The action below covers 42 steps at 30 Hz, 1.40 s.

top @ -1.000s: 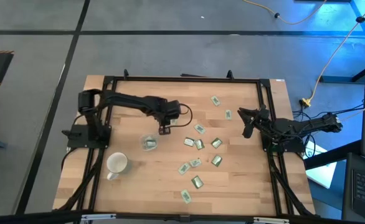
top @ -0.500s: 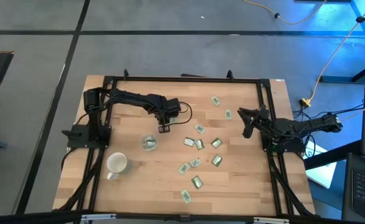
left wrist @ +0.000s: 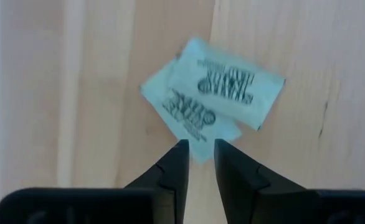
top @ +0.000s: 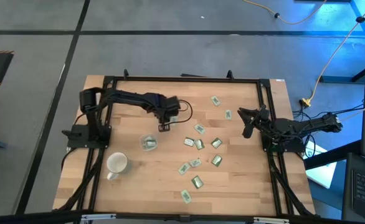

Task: Pick and place Stevia / Truvia into bins
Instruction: Put the green stevia packet into the transparent container

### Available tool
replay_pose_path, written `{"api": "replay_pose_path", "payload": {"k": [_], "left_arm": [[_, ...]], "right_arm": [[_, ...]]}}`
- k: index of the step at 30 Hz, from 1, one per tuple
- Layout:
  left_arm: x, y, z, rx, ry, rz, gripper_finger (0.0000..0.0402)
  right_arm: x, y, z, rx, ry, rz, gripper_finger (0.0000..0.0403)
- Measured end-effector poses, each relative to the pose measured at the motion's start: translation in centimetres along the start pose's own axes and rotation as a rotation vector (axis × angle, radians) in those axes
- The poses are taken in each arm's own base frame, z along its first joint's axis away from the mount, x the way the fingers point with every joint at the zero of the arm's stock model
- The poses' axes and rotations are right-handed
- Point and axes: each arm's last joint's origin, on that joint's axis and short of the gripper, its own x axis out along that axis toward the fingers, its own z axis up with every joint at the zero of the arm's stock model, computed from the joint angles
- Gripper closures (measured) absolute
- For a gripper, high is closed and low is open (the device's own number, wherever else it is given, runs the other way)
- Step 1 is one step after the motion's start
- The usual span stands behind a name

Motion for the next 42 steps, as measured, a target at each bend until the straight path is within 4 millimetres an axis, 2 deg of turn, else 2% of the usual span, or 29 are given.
{"api": "replay_pose_path", "payload": {"k": [4,9,21,27,36,42], "left_arm": [[-0.1,0.1,0.4,0.004,-0.049,0.005,0.0329],[1.2,-0.1,0.1,0.029,0.007,-0.003,0.0329],[1.5,-0.1,0.3,0.019,-0.009,-0.007,0.0331],[2.0,-0.3,-0.5,0.003,0.018,-0.023,0.0349],[2.0,-0.3,-0.7,-0.005,0.027,-0.019,0.0385],[0.9,-0.3,-1.1,-0.004,0.034,-0.022,0.0397]], "right_arm": [[0.0,0.0,0.0,0.000,0.000,0.000,0.0318],[0.0,0.0,0.0,0.000,0.000,0.000,0.0318],[0.0,0.0,0.0,0.000,0.000,0.000,0.0318],[0.0,0.0,0.0,0.001,0.000,0.000,0.0318],[0.0,0.0,0.0,0.001,0.000,0.000,0.0318],[0.0,0.0,0.0,0.001,0.000,0.000,0.0318]]}}
